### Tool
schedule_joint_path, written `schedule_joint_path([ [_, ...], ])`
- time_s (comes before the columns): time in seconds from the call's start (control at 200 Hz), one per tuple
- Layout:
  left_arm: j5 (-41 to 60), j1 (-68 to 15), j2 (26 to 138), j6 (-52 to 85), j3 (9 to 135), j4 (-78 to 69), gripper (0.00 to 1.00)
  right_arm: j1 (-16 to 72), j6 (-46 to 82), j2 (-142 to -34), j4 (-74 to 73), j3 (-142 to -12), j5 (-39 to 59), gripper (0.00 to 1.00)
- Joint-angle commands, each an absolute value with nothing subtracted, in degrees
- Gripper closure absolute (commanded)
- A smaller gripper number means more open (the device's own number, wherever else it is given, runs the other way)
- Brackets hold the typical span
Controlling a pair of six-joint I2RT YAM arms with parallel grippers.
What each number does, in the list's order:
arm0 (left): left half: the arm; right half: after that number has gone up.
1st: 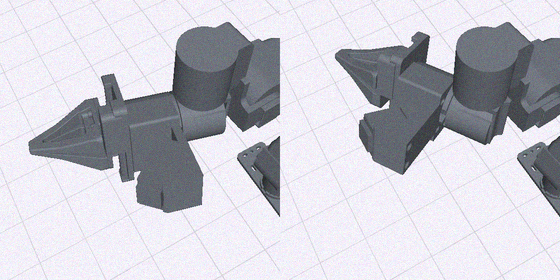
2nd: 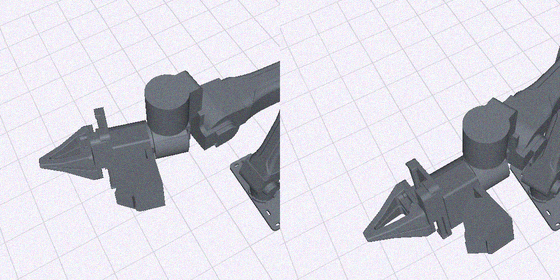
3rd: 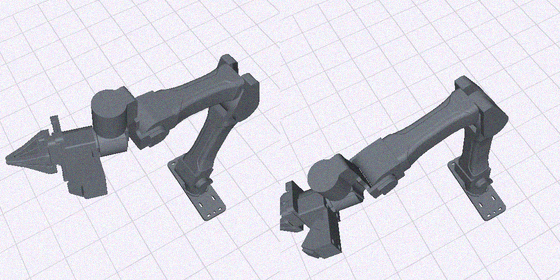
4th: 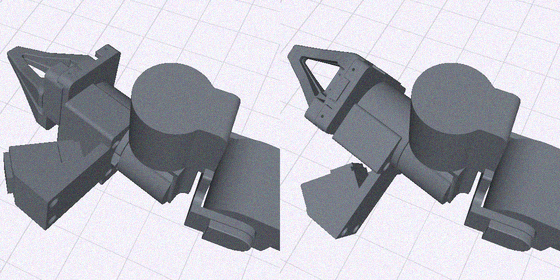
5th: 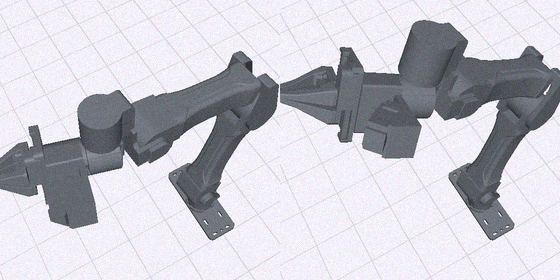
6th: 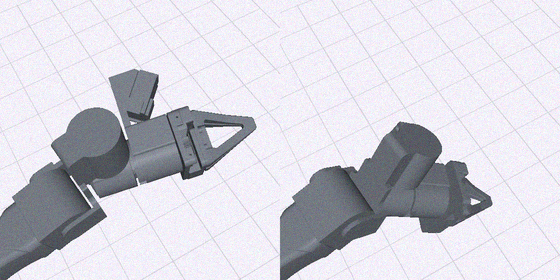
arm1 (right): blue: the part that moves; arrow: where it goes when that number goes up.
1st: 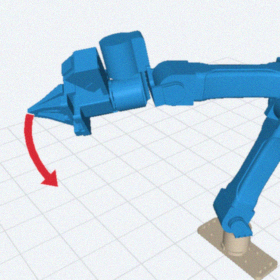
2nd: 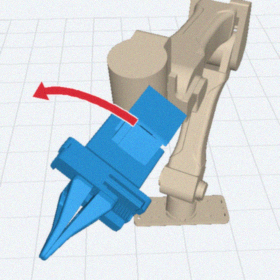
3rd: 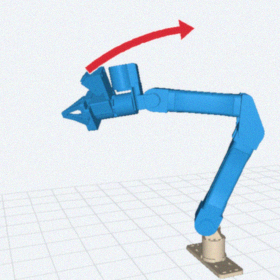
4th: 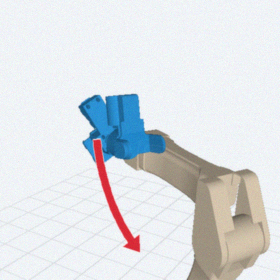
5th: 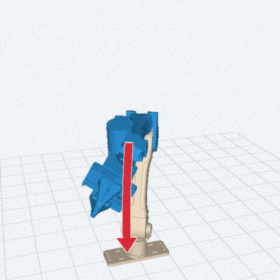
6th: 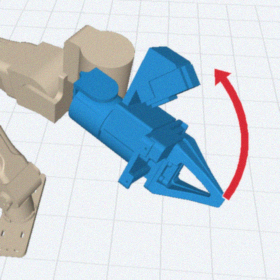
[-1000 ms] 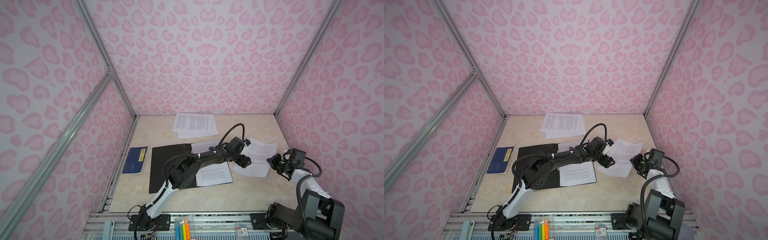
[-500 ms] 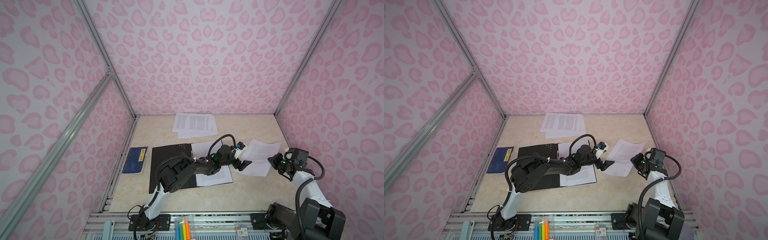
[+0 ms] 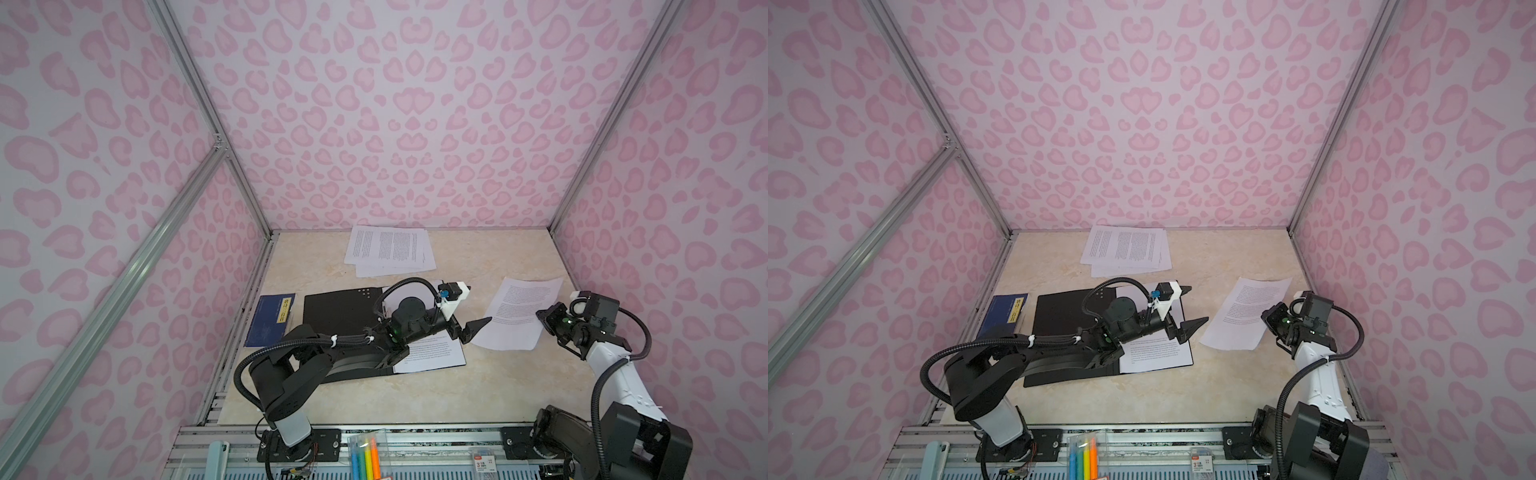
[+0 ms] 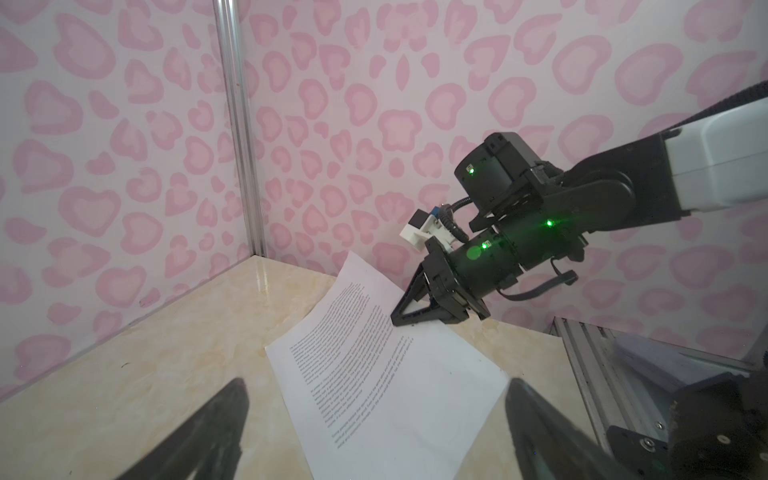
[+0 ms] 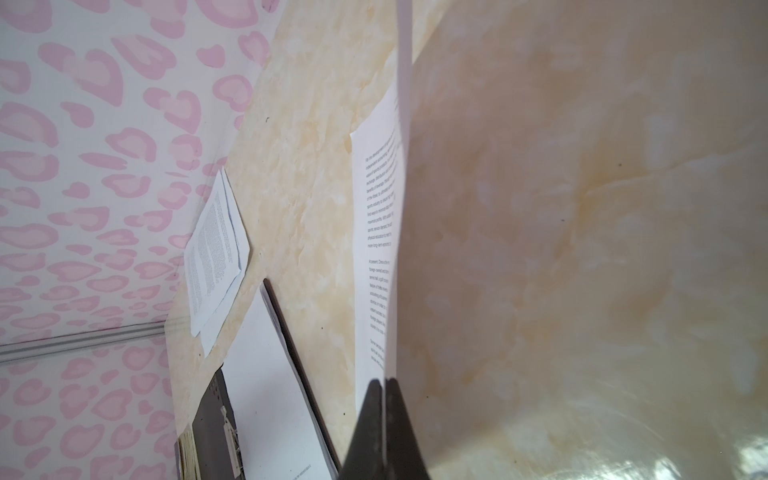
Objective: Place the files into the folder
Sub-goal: 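Press the text sheet with the left gripper while the right gripper lifts its edge, then lift the text sheet with the right gripper while the left gripper withdraws to the folder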
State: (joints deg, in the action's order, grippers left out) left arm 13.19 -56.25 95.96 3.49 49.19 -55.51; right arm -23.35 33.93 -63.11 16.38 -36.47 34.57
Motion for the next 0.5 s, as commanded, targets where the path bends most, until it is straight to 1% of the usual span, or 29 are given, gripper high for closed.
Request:
schedule_joint_path([
  [0.0, 10.0, -56.2, 91.8, 4.0, 45.3, -57.6, 0.02, -21.4, 33.8, -62.8, 16.7, -37.9, 32.7, 1.00],
  [0.275, 3.7, -55.9, 82.7, 7.3, 37.6, -48.2, 0.02, -14.2, 33.5, -62.8, 17.5, -41.7, 27.1, 1.00],
  [0.42, 1.0, -55.1, 76.5, 9.4, 33.9, -40.7, 0.02, -13.8, 32.7, -62.5, 18.0, -42.7, 26.5, 1.00],
  [0.495, -1.2, -54.3, 72.0, 11.1, 33.6, -33.1, 0.03, -13.8, 32.6, -62.4, 17.9, -43.0, 26.7, 1.00],
])
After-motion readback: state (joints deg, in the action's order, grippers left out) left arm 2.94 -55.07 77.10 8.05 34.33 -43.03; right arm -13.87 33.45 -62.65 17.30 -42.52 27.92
